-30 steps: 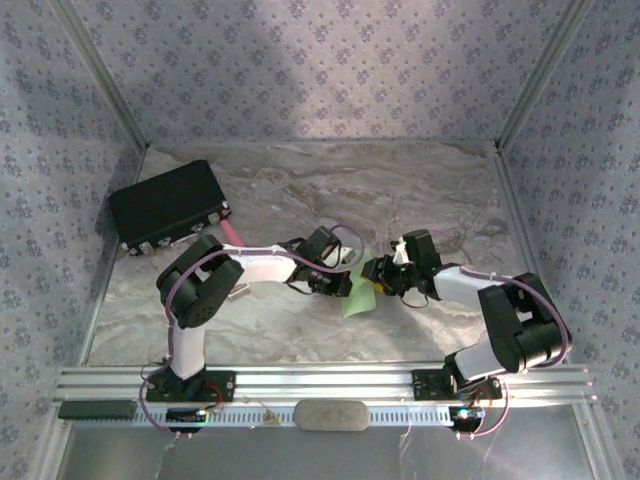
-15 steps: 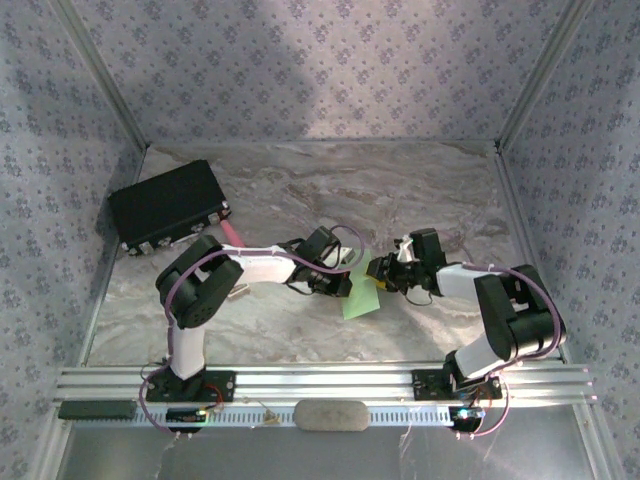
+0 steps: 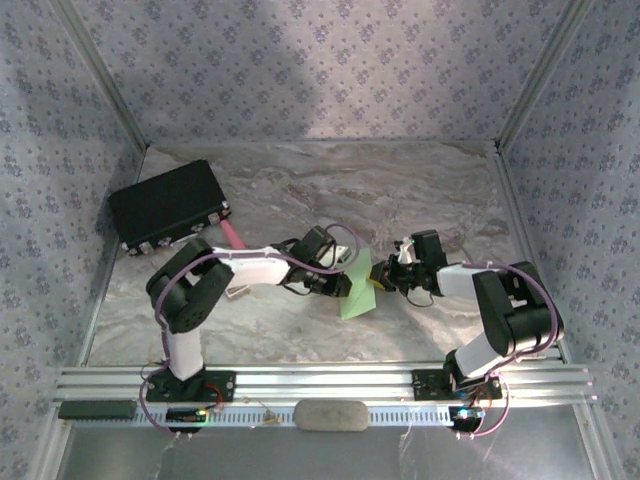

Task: Fold a paper plane with a square sheet of paper (pick it up from the middle)
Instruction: Turn over the paper at the center of the table.

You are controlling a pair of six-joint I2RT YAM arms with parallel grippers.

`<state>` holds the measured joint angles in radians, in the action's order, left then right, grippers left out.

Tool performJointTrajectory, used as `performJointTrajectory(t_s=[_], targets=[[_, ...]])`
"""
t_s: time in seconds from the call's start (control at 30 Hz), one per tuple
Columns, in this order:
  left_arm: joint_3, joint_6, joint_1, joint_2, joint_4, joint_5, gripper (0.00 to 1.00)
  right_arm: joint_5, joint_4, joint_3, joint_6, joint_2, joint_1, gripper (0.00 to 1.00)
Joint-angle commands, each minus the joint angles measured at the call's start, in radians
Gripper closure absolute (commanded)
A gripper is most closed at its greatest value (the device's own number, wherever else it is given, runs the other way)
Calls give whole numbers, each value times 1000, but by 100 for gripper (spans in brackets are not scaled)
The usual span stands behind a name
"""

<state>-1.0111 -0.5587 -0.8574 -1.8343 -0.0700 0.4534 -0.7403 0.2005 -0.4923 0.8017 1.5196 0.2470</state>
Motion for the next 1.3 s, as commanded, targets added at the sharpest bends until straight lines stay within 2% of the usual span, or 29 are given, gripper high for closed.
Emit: performJointTrajectory(t_s=[0.0, 0.2, 0.4, 0.5, 0.57, 0.6, 0.77, 0.83, 0.93, 1.03, 1.27], targets=[[15, 7, 8, 116, 30, -29, 75, 12, -97, -4, -41, -95, -2, 93], [72, 24, 11, 307, -2, -207, 69, 213, -439, -103, -151, -294, 48, 93], [192, 20, 16, 530, -28, -431, 60, 631, -820, -305, -253, -418, 200, 94], [251, 19, 20, 645, -28, -533, 50, 802, -948, -390, -271, -417, 270, 94], [280, 26, 21, 703, -31, -593, 40, 914, -1019, -443, -265, -404, 315, 95], [289, 36, 21, 727, -31, -607, 37, 967, -1044, -463, -260, -396, 340, 95], [340, 59, 35, 832, -18, -679, 12, 1307, -1180, -560, -201, -302, 465, 95], [351, 50, 48, 858, -37, -692, 2, 1399, -1243, -602, -155, -235, 499, 95], [368, 15, 72, 891, -64, -694, 0, 1465, -1319, -659, -105, -121, 530, 98], [397, -33, 101, 923, -72, -690, 0, 1468, -1310, -692, -88, -8, 561, 98], [429, -104, 177, 1035, -178, -730, 0, 1316, -1201, -789, -94, 218, 609, 97]])
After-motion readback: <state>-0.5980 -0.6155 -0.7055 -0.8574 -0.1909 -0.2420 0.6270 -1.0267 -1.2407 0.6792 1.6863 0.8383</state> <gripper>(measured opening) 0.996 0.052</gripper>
